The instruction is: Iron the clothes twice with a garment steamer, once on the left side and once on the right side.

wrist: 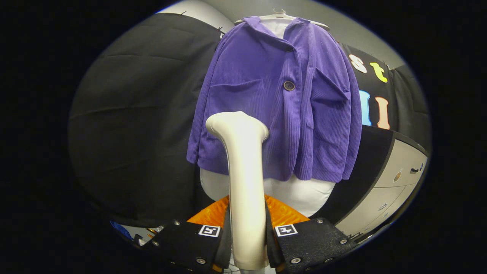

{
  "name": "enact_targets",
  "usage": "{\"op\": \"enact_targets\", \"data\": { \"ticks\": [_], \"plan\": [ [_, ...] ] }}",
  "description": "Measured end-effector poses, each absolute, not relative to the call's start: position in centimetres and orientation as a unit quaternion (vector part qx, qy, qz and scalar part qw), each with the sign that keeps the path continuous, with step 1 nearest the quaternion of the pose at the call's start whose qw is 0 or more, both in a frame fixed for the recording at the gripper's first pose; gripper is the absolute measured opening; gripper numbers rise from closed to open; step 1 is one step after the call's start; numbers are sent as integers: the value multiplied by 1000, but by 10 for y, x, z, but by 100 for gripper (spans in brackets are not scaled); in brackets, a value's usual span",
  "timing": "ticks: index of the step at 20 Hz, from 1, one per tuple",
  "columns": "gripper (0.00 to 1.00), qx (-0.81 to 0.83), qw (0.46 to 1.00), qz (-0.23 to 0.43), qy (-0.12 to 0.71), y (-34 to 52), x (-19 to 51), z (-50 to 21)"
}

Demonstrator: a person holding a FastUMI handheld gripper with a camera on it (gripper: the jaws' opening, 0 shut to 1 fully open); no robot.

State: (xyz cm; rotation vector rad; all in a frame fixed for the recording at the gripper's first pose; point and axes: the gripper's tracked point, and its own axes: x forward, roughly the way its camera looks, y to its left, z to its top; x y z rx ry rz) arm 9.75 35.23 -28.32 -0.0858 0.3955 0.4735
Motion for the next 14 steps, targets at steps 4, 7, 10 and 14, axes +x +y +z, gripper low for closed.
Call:
{"op": "enact_targets", "data": {
  "ticks": [4,7,10,14],
  "plan": [
    [38,-51,945,236,220,349,87,-311],
    [38,-60,940,240,234,347,76,-328],
    [38,-67,937,243,243,345,74,-336],
    [38,-79,932,248,253,344,68,-353]
  ]
}}
